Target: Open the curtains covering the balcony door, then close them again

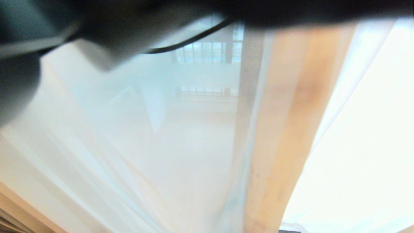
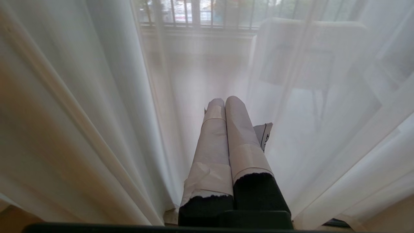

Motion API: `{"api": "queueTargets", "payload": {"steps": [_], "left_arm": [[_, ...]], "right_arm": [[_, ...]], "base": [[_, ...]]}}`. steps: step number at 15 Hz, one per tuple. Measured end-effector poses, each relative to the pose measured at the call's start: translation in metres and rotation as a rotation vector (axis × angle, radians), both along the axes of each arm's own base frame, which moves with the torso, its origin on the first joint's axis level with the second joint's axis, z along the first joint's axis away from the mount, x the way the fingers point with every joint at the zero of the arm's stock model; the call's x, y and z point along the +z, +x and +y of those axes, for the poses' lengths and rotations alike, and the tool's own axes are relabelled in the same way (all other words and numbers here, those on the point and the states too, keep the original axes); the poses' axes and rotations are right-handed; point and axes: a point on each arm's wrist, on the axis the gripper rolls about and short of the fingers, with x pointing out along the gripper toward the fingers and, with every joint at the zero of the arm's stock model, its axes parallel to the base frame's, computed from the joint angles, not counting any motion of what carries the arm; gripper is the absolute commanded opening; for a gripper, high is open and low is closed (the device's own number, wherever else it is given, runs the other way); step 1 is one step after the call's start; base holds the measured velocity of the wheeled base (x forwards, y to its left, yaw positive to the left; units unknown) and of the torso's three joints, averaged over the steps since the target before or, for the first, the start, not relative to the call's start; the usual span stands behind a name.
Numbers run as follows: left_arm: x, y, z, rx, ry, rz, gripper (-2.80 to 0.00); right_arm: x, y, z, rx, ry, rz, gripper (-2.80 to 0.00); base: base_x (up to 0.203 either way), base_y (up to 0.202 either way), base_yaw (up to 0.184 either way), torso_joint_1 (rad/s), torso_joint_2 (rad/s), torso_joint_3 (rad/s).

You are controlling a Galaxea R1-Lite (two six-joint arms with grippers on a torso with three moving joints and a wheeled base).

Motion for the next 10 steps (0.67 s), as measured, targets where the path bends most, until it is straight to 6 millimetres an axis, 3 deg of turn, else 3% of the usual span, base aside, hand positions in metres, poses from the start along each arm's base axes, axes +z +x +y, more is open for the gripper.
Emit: {"api": "queueTargets", "payload": {"steps": [4,10], "left_arm": [[-0.022,0.052,0.031,0.188,0.070,0.043,-2.80],[-0.069,0.096,0.073,0.363,0.141,0.176,-2.80]], "right_arm": [[0.000,0.000,0.000,0.001,0.000,0.000,-2.80],[0.000,0.000,0.000,0.001,0.000,0.001,-2.80]], "base": [[0.000,0.000,0.000,0.000,0.00,0.000],[0.000,0.000,0.000,0.000,0.00,0.000]]}}
